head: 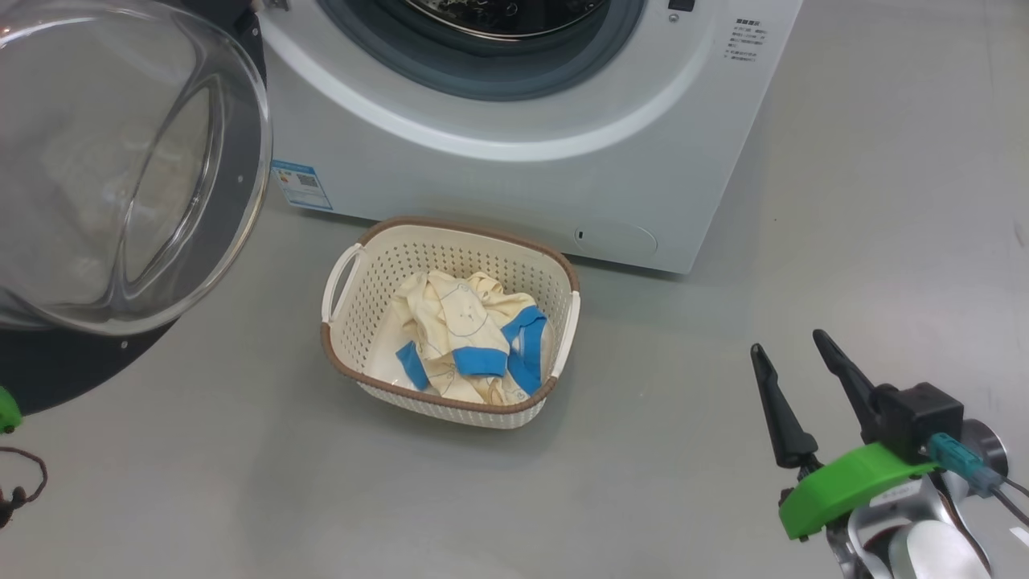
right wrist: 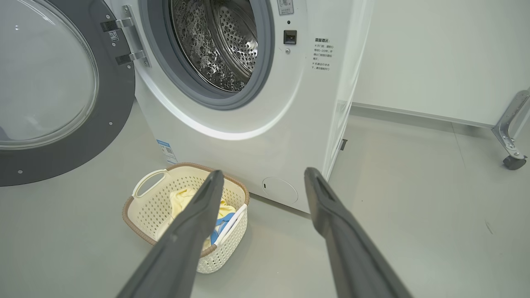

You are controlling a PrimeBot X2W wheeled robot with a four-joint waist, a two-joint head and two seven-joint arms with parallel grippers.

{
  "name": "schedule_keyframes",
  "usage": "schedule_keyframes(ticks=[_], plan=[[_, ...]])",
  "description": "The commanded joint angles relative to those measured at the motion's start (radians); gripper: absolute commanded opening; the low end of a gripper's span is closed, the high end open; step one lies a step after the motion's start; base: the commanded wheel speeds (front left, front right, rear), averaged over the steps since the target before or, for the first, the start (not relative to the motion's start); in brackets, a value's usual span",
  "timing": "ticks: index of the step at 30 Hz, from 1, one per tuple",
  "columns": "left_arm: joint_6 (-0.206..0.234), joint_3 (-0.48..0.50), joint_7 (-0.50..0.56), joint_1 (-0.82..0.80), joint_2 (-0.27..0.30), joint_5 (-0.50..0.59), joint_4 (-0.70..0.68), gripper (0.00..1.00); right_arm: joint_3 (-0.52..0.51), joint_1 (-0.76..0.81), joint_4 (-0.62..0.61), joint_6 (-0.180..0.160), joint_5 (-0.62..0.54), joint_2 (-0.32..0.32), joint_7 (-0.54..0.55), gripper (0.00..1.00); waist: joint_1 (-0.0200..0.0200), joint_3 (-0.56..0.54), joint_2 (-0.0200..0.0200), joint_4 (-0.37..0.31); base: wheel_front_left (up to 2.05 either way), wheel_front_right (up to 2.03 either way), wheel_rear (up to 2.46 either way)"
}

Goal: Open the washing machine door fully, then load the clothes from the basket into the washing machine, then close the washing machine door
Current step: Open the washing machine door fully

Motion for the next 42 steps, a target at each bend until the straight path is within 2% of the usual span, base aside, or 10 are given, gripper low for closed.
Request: schedule_keyframes(ticks=[1, 8, 16, 23, 29, 30, 32, 33, 34, 42], plan=[[-0.001, 0.057, -0.012, -0.058, 0.079, -0.006, -0.013, 0.0, 0.019, -0.038, -0.028, -0.003, 0.0, -0.006, -0.006, 1.0, 0.0, 0.0, 0.0, 0.0, 0.0, 0.0, 0.0], [-0.029, 0.074, -0.046, -0.103, 0.094, -0.032, 0.062, 0.0, 0.026, -0.041, -0.025, -0.003, 0.014, -0.006, -0.008, 1.0, 0.0, 0.001, 0.0, -0.004, 0.0, 0.0, 0.0], [-0.057, 0.073, -0.102, -0.09, 0.073, -0.046, 0.078, 0.0, 0.024, -0.037, -0.022, -0.003, 0.012, -0.006, -0.012, 1.0, 0.0, -0.009, 0.0, -0.009, 0.0, 0.0, 0.0], [-0.044, 0.071, -0.129, -0.023, 0.037, -0.047, 0.008, 0.0, 0.013, -0.024, -0.022, -0.003, 0.009, -0.006, -0.013, 1.0, 0.0, -0.019, 0.0, -0.008, 0.0, 0.0, 0.0], [-0.027, 0.074, -0.14, 0.059, 0.013, -0.044, -0.127, 0.0, 0.001, -0.02, -0.027, -0.003, 0.005, -0.006, -0.01, 1.0, 0.0, -0.026, 0.0, -0.005, 0.0, 0.0, 0.0], [-0.023, 0.072, -0.141, 0.076, 0.009, -0.041, -0.154, 0.1, -0.002, -0.019, -0.029, -0.003, 0.004, -0.006, -0.01, 1.0, 0.0, -0.026, 0.0, -0.003, 0.0, 0.0, 0.0], [-0.018, 0.067, -0.142, 0.107, -0.005, -0.041, -0.212, 0.44, -0.009, -0.016, -0.033, -0.003, 0.003, -0.006, -0.009, 1.0, 0.0, -0.027, 0.0, 0.001, 0.0, 0.0, 0.0], [-0.013, 0.064, -0.141, 0.14, -0.016, -0.044, -0.267, 0.92, -0.013, -0.016, -0.035, -0.003, 0.002, -0.006, -0.008, 1.0, 0.0, -0.028, 0.0, 0.003, 0.0, 0.0, 0.0], [-0.008, 0.061, -0.14, 0.157, -0.02, -0.042, -0.294, 1.0, -0.015, -0.016, -0.036, -0.003, 0.002, -0.006, -0.008, 1.0, 0.0, -0.029, 0.0, 0.004, 0.0, 0.0, 0.0], [0.033, 0.023, -0.109, 0.286, -0.046, -0.02, -0.508, 1.0, -0.021, -0.019, -0.042, -0.003, -0.002, -0.006, -0.01, 1.0, 0.0, -0.029, 0.0, -0.003, 0.0, 0.0, 0.0]])
